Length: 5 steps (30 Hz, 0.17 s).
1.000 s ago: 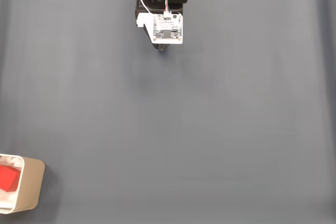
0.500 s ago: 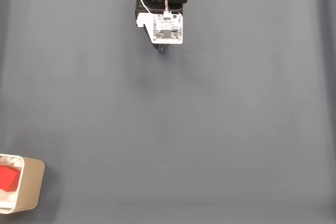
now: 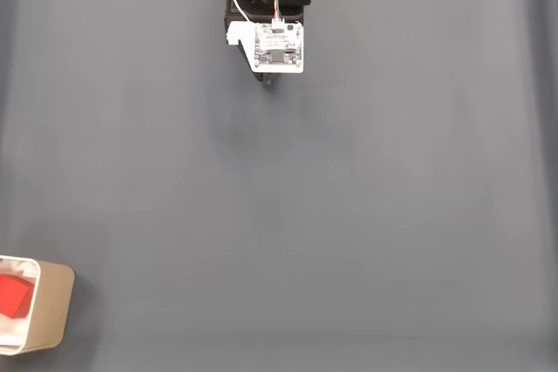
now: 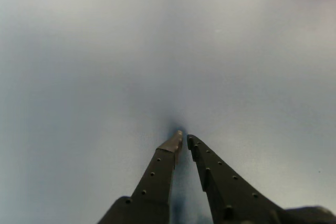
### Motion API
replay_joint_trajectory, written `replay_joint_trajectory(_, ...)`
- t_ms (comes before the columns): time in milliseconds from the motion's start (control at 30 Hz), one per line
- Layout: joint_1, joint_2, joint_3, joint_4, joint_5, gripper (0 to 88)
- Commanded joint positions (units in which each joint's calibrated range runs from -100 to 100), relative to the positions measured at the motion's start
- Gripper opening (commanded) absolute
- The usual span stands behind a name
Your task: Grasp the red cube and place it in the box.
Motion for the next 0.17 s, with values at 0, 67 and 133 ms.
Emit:
replay_joint_trajectory(0,0.3,0.2,0.5,1.0,-0.5,0.3)
replay_joint_trajectory(67,0.3,0.2,0.5,1.0,-0.5,0.3)
replay_joint_trajectory(133,0.3,0.2,0.5,1.0,-0.5,0.3)
